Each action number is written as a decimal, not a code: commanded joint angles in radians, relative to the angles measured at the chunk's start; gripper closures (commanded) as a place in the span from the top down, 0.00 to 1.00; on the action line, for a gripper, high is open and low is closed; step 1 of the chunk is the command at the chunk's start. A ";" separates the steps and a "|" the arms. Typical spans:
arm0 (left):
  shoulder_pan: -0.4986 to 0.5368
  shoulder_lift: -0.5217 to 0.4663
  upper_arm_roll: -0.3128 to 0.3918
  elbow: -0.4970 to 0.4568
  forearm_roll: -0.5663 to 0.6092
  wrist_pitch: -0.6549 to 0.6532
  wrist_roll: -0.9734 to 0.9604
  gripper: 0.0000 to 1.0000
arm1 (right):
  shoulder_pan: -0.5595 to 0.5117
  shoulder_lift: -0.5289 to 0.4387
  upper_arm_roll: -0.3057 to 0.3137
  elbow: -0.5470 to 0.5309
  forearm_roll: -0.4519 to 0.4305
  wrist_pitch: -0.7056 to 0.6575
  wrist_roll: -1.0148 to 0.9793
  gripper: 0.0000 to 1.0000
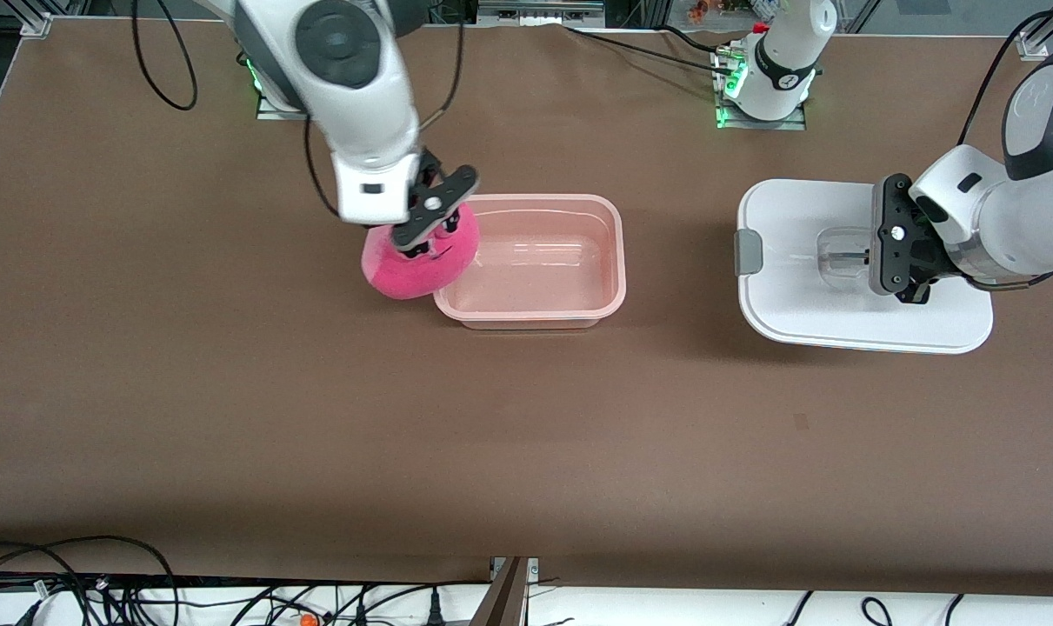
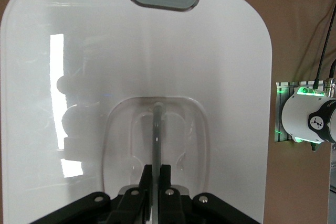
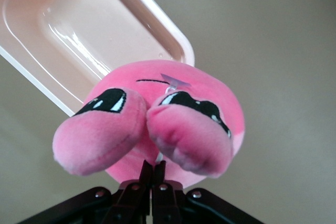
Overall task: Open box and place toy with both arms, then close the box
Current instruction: 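Carry the pink toy over the open pink box and release it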
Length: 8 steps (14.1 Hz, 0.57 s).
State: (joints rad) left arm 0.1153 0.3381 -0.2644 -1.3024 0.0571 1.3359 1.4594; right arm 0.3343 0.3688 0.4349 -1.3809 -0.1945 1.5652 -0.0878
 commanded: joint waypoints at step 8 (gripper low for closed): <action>-0.002 0.002 -0.002 0.015 0.006 -0.017 0.024 0.00 | 0.126 0.151 -0.004 0.026 -0.181 0.068 0.106 0.00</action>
State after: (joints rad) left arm 0.1153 0.3381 -0.2645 -1.3024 0.0571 1.3354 1.4594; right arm 0.4336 0.4813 0.4344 -1.3796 -0.3433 1.6258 -0.0266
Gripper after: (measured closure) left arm 0.930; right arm 0.974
